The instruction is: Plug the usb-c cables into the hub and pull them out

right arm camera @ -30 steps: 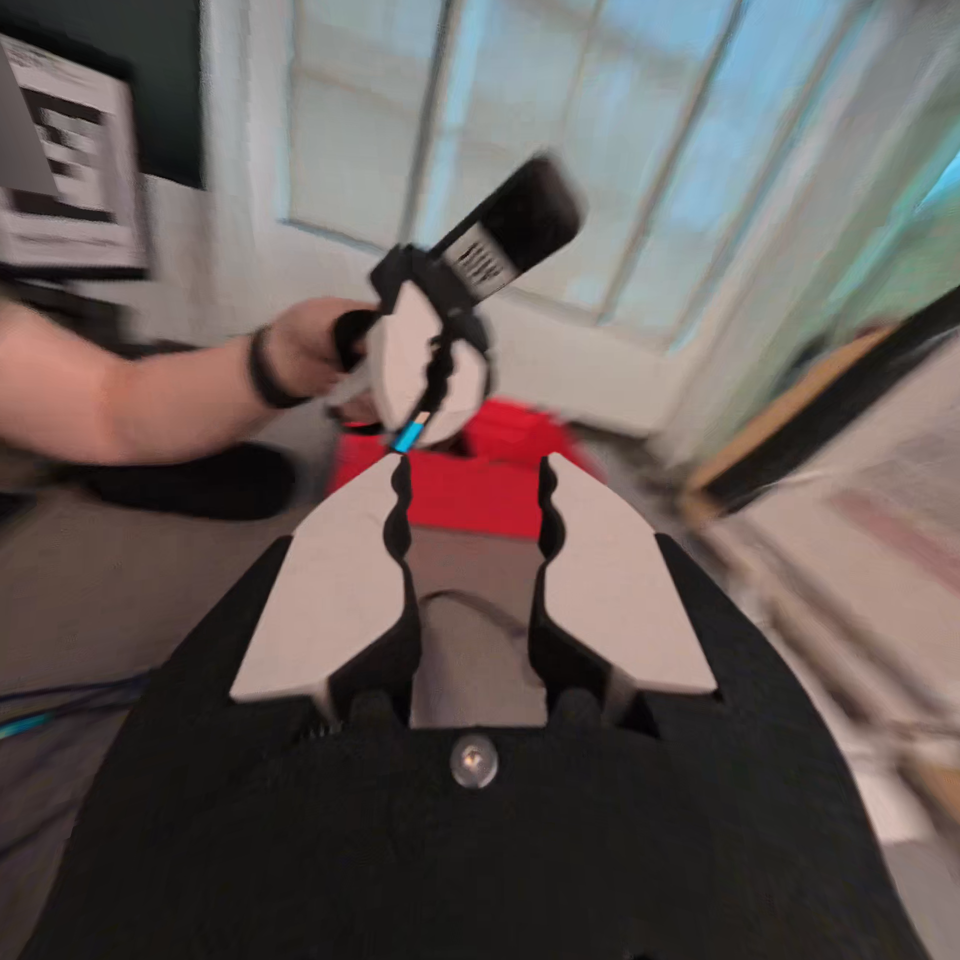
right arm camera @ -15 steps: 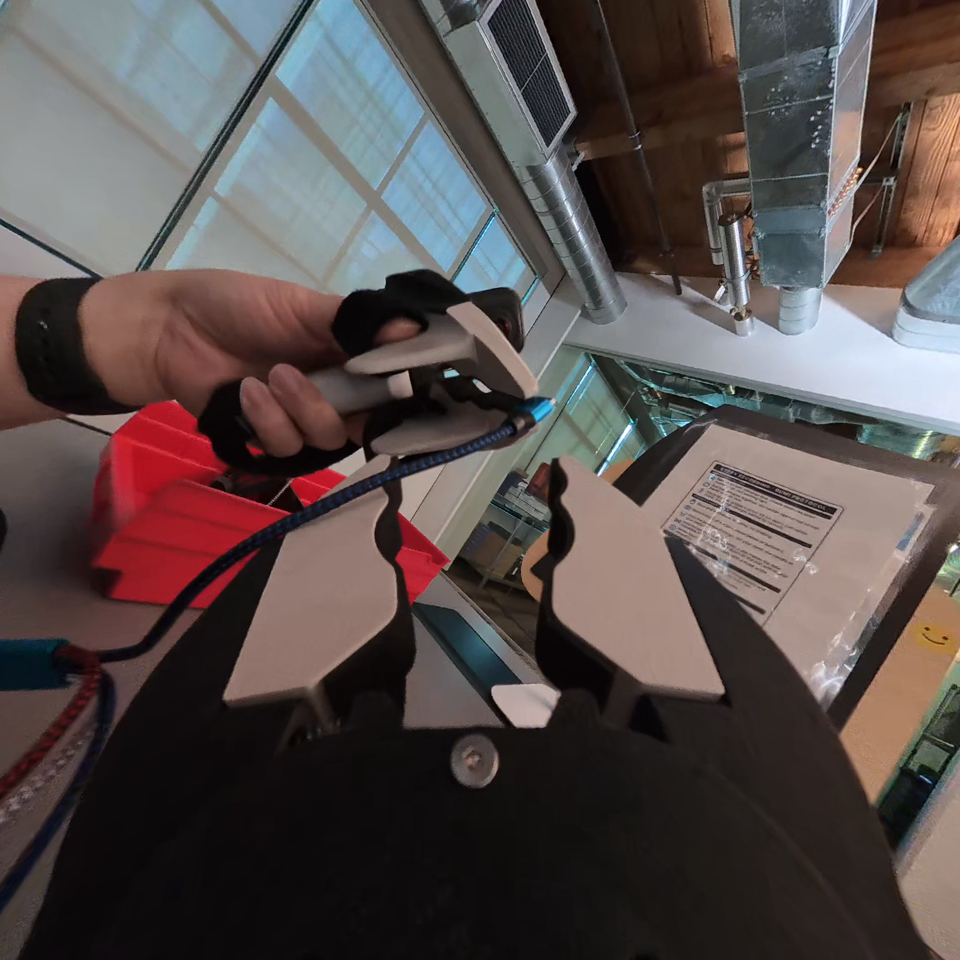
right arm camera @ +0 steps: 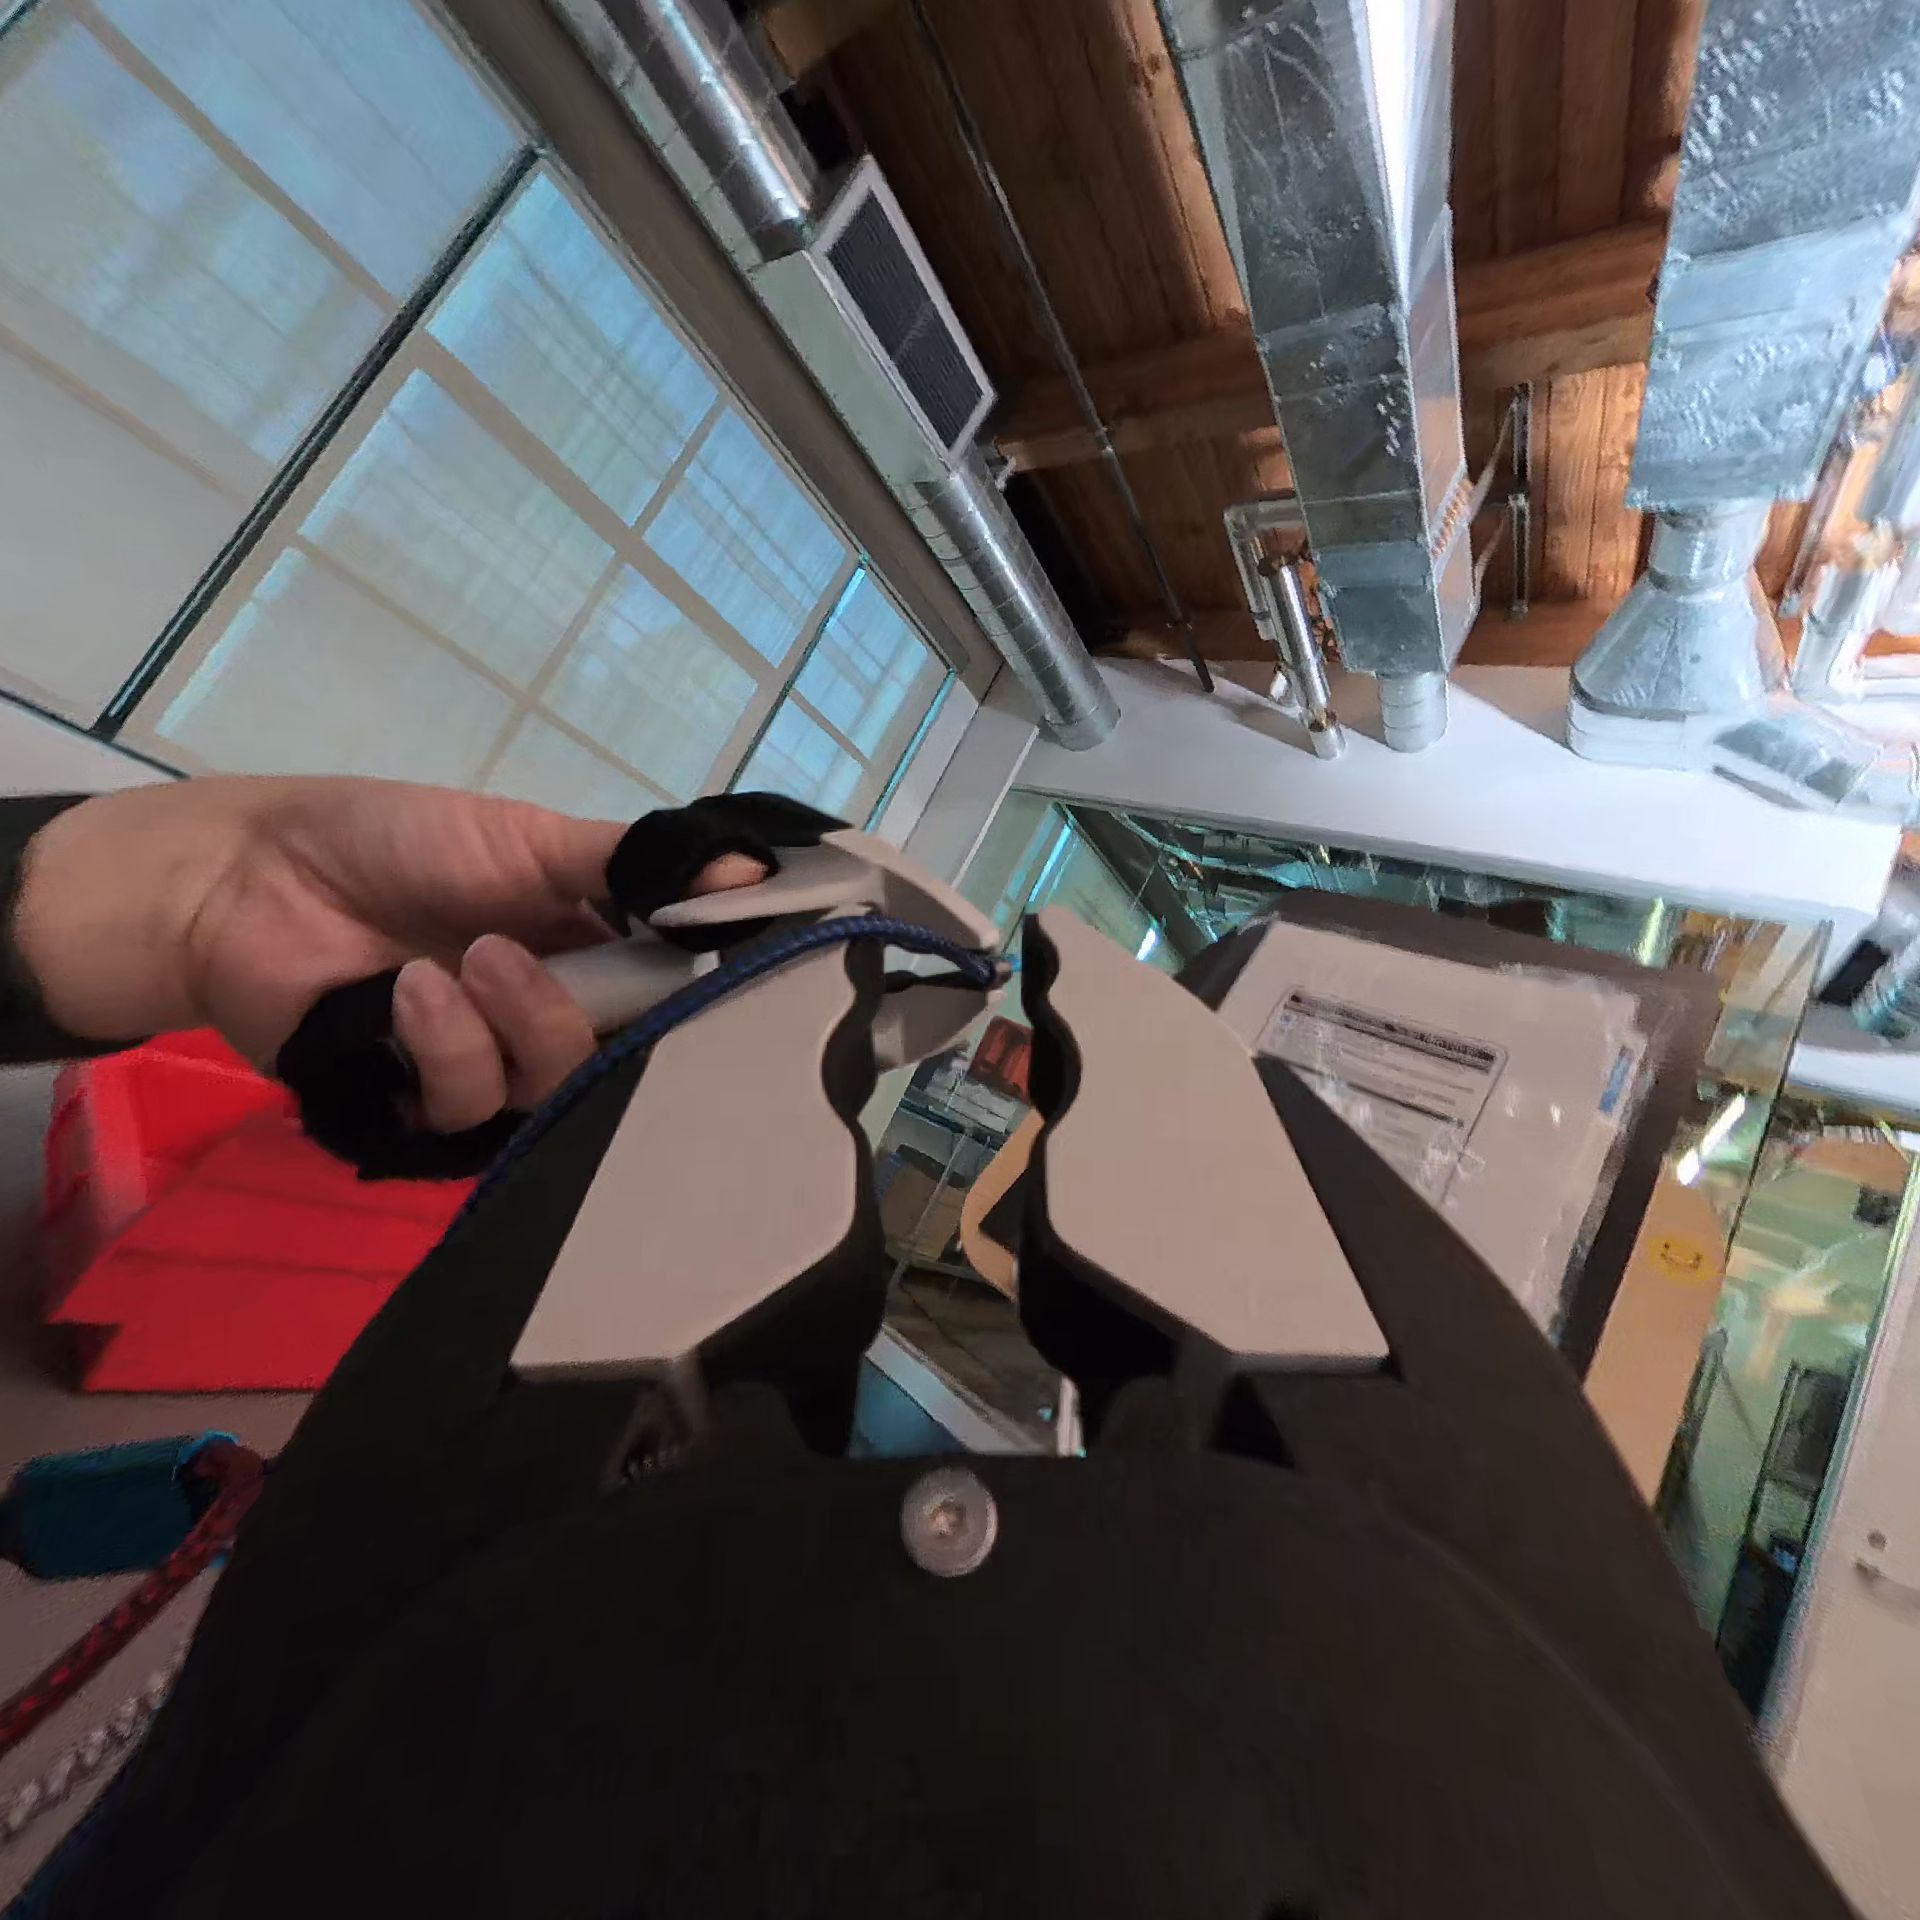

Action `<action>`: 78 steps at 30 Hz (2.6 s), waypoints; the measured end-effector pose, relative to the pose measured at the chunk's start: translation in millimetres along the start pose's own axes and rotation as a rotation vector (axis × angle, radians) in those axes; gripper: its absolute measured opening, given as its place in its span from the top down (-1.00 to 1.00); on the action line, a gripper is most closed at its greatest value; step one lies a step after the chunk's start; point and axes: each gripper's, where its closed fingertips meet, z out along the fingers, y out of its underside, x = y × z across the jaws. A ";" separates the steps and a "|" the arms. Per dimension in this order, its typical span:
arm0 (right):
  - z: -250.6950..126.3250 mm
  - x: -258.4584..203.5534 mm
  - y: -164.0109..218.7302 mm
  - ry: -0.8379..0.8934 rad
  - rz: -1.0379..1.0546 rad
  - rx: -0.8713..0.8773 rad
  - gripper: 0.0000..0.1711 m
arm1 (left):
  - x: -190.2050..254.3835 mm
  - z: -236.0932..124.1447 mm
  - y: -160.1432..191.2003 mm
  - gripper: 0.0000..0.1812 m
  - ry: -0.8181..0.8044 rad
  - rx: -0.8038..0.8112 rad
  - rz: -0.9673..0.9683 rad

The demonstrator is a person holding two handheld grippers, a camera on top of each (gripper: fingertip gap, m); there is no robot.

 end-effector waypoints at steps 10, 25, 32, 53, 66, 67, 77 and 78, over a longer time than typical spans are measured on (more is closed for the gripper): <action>6.9 13.5 33.0 0.034 0.095 -0.216 0.84 | -16.1 -8.3 -10.1 0.94 -0.139 0.069 0.074; 6.7 9.7 43.4 -0.004 -0.143 -0.287 0.85 | -24.8 -9.3 -7.5 0.94 -0.204 0.050 0.095; 5.2 10.6 47.9 -0.010 -0.152 -0.311 0.91 | -24.7 -6.3 -4.3 0.94 -0.207 0.034 0.097; 2.4 10.2 47.5 -0.028 -0.119 -0.293 0.91 | -27.9 -4.9 -4.4 0.94 -0.187 0.047 0.054; 2.4 38.2 43.6 -0.015 -0.040 -0.324 0.92 | -44.2 -32.5 -16.9 0.55 -0.498 -0.115 0.401; 1.8 42.5 43.8 -0.008 -0.035 -0.325 0.92 | -55.0 -41.4 -13.4 0.53 -0.590 -0.180 0.433; -0.8 59.7 45.8 0.018 -0.001 -0.328 0.92 | -165.6 -98.6 67.3 0.37 -1.005 -0.896 0.459; -0.5 59.3 46.2 0.016 -0.001 -0.331 0.92 | -174.1 -105.4 70.4 0.35 -1.051 -0.946 0.490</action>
